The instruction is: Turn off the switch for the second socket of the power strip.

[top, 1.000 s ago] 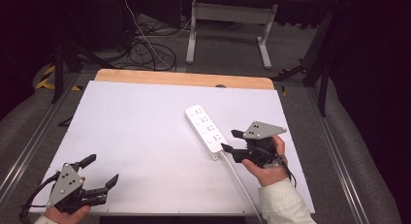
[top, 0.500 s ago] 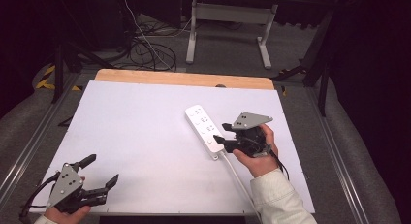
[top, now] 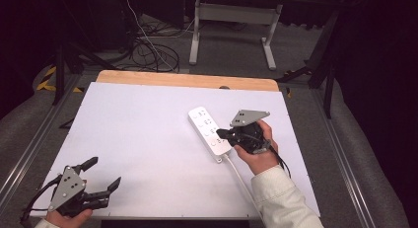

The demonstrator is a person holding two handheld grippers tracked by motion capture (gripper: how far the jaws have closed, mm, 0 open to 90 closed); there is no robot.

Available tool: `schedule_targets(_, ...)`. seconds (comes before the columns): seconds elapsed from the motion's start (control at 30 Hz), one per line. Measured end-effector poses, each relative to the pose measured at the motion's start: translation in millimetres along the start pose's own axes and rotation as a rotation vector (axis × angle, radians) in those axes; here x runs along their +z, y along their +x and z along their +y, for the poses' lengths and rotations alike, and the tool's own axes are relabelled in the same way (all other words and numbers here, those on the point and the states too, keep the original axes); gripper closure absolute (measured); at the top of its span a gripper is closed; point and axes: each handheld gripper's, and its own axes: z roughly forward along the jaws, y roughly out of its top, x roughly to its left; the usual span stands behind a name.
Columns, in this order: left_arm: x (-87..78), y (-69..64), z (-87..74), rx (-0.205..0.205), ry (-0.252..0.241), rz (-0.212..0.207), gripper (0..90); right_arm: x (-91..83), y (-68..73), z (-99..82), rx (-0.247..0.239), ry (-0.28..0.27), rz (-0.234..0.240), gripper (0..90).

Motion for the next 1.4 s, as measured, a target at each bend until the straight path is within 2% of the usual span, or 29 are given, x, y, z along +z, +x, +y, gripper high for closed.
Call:
schedule_targets(0.03,-0.6,0.3,0.0,0.005,0.002,0.001,12.8,5.7,-3.3,0.9,0.016,-0.009,0.004,90.0)
schedule_targets(0.13,-1.5,0.1,-0.8,-0.005,0.003,0.004,12.8,12.6,-6.7,1.3,0.025,-0.015,0.008,90.0)
schedule_targets(0.2,-2.3,0.1,-1.3,-0.008,0.004,0.006,12.8,23.6,-12.3,1.0,0.055,-0.006,0.018,90.0)
schedule_targets(0.43,-7.0,0.2,-2.9,-0.013,0.004,0.021,12.8,41.7,-24.5,-1.5,0.119,0.004,0.016,90.0)
schedule_targets(0.83,-10.0,0.0,-4.1,-0.012,0.005,0.037,12.8,70.7,-29.5,-8.6,0.146,0.041,0.018,90.0)
schedule_targets(1.4,-9.4,-0.3,-4.0,-0.014,0.006,0.034,12.7,91.0,-29.6,-20.1,0.136,0.08,-0.019,90.0)
